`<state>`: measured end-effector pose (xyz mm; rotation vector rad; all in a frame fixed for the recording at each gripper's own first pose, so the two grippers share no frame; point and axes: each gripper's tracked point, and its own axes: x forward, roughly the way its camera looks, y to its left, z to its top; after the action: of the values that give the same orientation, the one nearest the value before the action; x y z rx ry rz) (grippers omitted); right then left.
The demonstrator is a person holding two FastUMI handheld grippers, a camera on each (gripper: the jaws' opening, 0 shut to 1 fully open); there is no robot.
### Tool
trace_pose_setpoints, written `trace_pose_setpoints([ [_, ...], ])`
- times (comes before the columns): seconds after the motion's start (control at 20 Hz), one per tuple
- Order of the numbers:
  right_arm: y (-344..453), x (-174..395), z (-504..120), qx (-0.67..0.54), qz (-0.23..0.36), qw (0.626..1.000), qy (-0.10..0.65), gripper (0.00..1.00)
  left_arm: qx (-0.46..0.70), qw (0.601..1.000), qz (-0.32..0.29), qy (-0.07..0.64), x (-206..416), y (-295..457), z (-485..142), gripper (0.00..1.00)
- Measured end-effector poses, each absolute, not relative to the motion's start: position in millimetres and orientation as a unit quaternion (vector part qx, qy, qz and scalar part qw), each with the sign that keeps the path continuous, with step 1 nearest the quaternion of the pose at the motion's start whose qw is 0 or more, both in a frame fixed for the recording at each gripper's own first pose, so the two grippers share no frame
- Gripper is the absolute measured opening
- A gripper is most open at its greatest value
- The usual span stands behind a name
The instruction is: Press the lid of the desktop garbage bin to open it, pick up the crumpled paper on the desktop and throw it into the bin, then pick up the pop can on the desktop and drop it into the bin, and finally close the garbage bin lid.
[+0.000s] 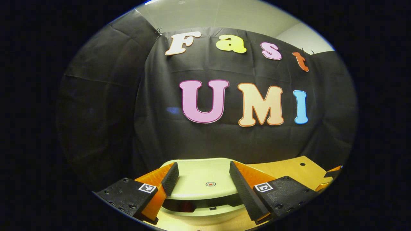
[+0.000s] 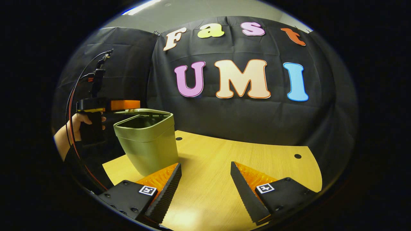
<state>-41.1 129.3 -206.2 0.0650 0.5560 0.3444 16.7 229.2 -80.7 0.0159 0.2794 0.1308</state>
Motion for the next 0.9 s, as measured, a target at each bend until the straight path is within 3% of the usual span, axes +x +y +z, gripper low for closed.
trace_pose_setpoints([
  [0.6,159,-48,-220,0.031,0.185,0.939,0.287,0.96,0.043,0.977,0.062,0.198,3,215,-128,0.95],
  [0.9,163,-39,-220,0.05,0.166,0.942,0.288,0.97,0.016,0.989,0.05,0.141,1,216,-119,0.96],
])
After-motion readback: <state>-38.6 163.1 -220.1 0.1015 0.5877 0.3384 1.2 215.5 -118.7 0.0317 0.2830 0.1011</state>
